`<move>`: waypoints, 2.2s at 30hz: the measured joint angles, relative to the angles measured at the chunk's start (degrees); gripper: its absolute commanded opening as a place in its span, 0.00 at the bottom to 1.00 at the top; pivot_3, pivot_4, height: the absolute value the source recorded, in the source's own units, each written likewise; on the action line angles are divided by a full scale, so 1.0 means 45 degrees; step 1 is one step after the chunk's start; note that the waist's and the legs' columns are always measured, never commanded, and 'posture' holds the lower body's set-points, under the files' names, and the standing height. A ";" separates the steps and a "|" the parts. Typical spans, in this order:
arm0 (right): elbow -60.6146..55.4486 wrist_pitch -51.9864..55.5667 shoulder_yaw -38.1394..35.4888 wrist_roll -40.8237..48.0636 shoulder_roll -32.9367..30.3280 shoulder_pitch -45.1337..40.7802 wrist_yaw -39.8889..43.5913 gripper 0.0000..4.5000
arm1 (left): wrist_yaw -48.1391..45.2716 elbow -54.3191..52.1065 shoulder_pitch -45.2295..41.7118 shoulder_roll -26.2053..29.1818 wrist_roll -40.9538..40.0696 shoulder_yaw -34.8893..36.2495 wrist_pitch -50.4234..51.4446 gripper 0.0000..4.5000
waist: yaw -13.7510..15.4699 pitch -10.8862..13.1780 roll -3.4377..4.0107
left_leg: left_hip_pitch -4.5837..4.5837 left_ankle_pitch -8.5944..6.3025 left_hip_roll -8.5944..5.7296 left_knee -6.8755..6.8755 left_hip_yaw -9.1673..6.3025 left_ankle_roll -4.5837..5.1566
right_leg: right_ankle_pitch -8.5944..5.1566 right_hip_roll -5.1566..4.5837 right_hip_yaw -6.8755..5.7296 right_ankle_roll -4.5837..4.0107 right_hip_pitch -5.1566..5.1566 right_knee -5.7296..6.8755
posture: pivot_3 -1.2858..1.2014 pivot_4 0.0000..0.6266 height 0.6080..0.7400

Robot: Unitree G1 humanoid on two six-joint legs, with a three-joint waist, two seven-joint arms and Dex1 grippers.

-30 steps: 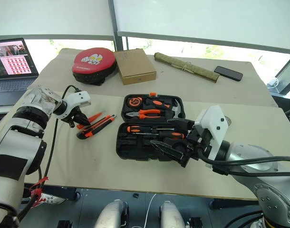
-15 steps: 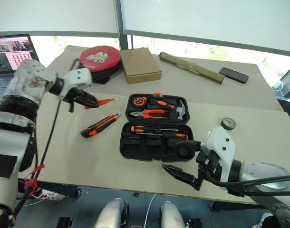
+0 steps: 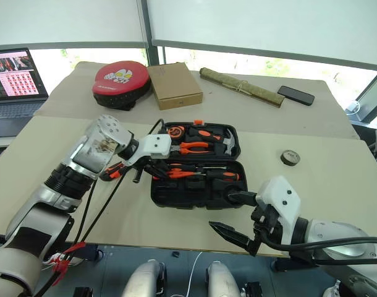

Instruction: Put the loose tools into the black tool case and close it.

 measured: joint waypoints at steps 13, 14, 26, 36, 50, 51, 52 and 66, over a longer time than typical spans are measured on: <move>0.0043 -0.0225 0.0177 0.0032 0.0249 -0.0339 -0.1043 1.00 | 0.0174 0.0445 -0.0670 -0.0408 0.0601 -0.1323 0.0150 0.09 | 0.0002 -0.0003 0.0005 | 0.0004 0.0000 -0.0002 -0.0002 -0.0008 0.0001 | 0.0000 0.0002 0.0002 -0.0001 0.0001 0.0001 | 0.52 0.24 1.00; 0.0043 -0.0233 0.0225 0.0035 0.0281 -0.0457 -0.1145 1.00 | 0.0133 0.0472 -0.0695 -0.0404 0.0641 -0.1356 0.0117 0.09 | -0.0017 -0.0004 0.0007 | 0.0006 0.0000 -0.0002 -0.0003 -0.0008 0.0001 | 0.0000 0.0003 0.0003 -0.0001 0.0001 0.0001 | 0.52 0.24 1.00; 0.0061 -0.0421 0.0490 0.0031 0.0529 -0.0708 -0.1616 1.00 | -0.0507 0.1210 -0.1289 -0.0510 0.0617 -0.1581 0.1855 0.09 | -0.0132 -0.0015 0.0026 | 0.0034 0.0000 0.0007 -0.0019 -0.0015 0.0001 | -0.0005 0.0023 0.0024 -0.0010 0.0000 0.0008 | 0.52 0.24 1.00; 0.0079 -0.0816 0.1055 -0.0598 0.0635 -0.0565 -0.1398 1.00 | -0.0671 0.0956 -0.1267 -0.0121 0.0672 -0.1830 0.1443 0.09 | -0.0104 -0.0017 0.0029 | 0.0036 0.0000 0.0008 -0.0020 -0.0017 0.0001 | -0.0007 0.0025 0.0024 -0.0015 0.0002 0.0013 | 0.52 0.24 1.00; 0.0330 -0.1105 0.1127 -0.1003 0.0777 -0.0478 -0.1196 1.00 | -0.1497 -0.0538 -0.1165 0.1497 -0.1258 -0.1183 0.2370 0.72 | -0.0029 -0.0016 0.0035 | 0.0021 0.0000 0.0005 -0.0012 -0.0020 0.0001 | -0.0007 0.0015 0.0019 -0.0014 -0.0001 0.0011 | 0.52 0.24 1.00; 0.0334 -0.1106 0.1124 -0.1009 0.0777 -0.0462 -0.1176 1.00 | -0.1500 -0.0682 -0.1162 0.1648 -0.1679 -0.0841 0.2349 0.66 | -0.0027 -0.0016 0.0035 | 0.0021 0.0000 0.0005 -0.0011 -0.0023 0.0001 | -0.0007 0.0015 0.0017 -0.0014 -0.0001 0.0011 | 0.52 0.24 1.00; 0.0341 -0.1107 0.1122 -0.1034 0.0777 -0.0445 -0.1152 1.00 | -0.1422 -0.0677 -0.1129 0.1636 -0.2026 -0.0325 0.2290 0.60 | -0.0022 -0.0016 0.0036 | 0.0022 0.0000 0.0005 -0.0007 -0.0025 0.0001 | -0.0007 0.0014 0.0016 -0.0014 0.0002 0.0013 | 0.52 0.24 1.00; 0.0916 -0.1117 0.1115 -0.1427 0.0784 -0.0910 -0.0873 1.00 | 0.1480 0.2357 0.2019 -0.0929 -0.3682 0.2944 -0.3374 0.01 | 0.0149 -0.0031 0.0059 | 0.0032 0.0000 -0.0011 0.0002 -0.0007 0.0001 | -0.0002 0.0002 0.0013 -0.0008 0.0022 0.0007 | 0.52 0.24 1.00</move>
